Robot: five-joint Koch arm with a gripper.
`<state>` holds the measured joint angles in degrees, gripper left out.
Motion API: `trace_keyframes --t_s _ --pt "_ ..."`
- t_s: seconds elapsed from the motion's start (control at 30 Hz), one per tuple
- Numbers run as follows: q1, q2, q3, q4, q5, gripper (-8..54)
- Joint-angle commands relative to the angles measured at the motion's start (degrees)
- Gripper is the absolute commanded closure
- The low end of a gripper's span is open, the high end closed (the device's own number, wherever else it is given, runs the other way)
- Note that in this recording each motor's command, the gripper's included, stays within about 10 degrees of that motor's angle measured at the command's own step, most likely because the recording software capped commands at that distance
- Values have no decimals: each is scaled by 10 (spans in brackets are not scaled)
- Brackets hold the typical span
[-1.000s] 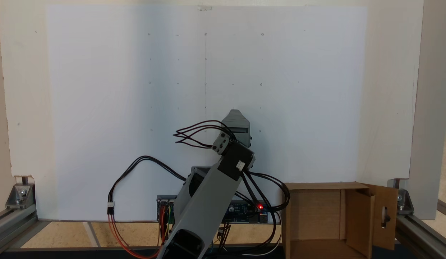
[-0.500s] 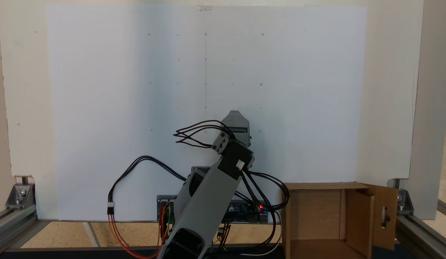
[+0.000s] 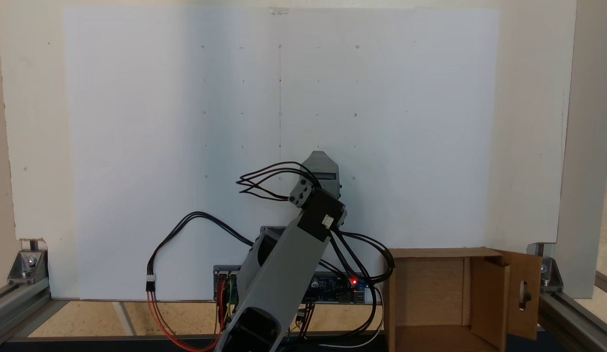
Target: Grasp a green dice and put it in the bin.
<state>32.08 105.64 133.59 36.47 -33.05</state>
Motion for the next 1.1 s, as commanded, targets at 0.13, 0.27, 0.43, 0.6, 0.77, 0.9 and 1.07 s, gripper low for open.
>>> trace_keyframes --t_s 0.13,0.27,0.43,0.6,0.77,0.9,1.07 --pt "0 -7 -9 -16 15 42" --pt "0 -9 -9 -20 15 62" --pt "0 -10 -9 -22 15 68" --pt "0 -11 -8 -24 16 166" --pt "2 -11 -7 -28 25 340" --pt "-1 -9 -11 -30 47 340" --pt "-16 2 -112 70 107 340"
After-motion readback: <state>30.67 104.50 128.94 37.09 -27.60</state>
